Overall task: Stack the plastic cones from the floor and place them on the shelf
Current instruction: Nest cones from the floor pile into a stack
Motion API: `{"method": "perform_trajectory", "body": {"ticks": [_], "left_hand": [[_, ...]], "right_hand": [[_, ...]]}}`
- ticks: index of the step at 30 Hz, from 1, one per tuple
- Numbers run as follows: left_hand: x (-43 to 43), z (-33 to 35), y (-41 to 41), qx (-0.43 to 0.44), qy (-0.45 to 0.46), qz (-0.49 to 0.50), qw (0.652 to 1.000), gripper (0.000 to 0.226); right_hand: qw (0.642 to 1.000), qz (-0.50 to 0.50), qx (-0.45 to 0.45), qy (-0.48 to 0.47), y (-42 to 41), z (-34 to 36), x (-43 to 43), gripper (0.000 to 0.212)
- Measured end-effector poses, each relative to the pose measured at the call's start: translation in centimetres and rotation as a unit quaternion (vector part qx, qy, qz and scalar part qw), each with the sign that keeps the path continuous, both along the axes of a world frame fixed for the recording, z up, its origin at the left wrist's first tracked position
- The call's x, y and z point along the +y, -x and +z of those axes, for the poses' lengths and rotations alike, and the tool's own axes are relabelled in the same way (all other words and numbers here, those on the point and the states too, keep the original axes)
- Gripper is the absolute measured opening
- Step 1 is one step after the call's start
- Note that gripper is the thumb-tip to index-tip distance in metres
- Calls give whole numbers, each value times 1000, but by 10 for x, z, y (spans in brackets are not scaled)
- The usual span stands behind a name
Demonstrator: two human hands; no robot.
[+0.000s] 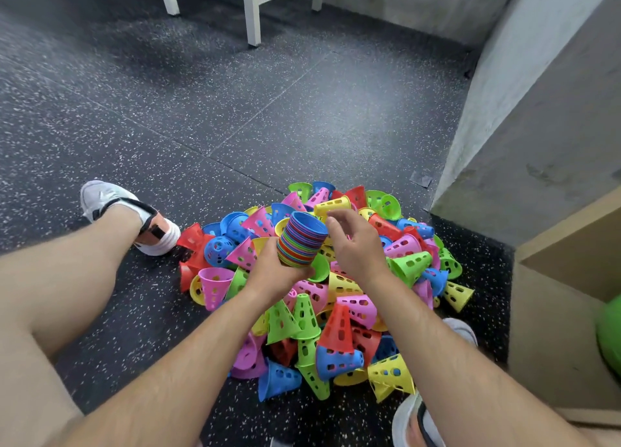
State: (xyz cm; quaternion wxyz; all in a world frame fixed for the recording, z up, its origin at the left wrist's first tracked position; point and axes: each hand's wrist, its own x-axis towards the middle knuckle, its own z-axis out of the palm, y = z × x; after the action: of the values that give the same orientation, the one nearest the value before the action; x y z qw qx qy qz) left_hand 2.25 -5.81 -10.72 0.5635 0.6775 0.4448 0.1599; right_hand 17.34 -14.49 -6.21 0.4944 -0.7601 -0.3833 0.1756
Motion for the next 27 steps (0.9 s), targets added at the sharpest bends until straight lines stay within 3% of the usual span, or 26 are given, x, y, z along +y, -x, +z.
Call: {"method": "perform_trajectory", "body": {"ticks": [4, 13, 20, 27], "left_hand": [[1, -3, -6, 0, 10, -11, 1000, 57], [-3, -5, -10, 1, 7, -7, 1000, 57], [-2, -1, -9, -1, 14, -1, 1000, 59], [-3, 4, -5, -4, 14, -5, 1000, 55]], "right_hand": [[991, -68, -78, 83, -28, -17, 18, 20], [944, -121, -112, 285, -85, -48, 59, 41], [940, -127, -59, 312, -77, -54, 77, 29], [965, -137, -7, 222, -61, -49, 37, 15]]}}
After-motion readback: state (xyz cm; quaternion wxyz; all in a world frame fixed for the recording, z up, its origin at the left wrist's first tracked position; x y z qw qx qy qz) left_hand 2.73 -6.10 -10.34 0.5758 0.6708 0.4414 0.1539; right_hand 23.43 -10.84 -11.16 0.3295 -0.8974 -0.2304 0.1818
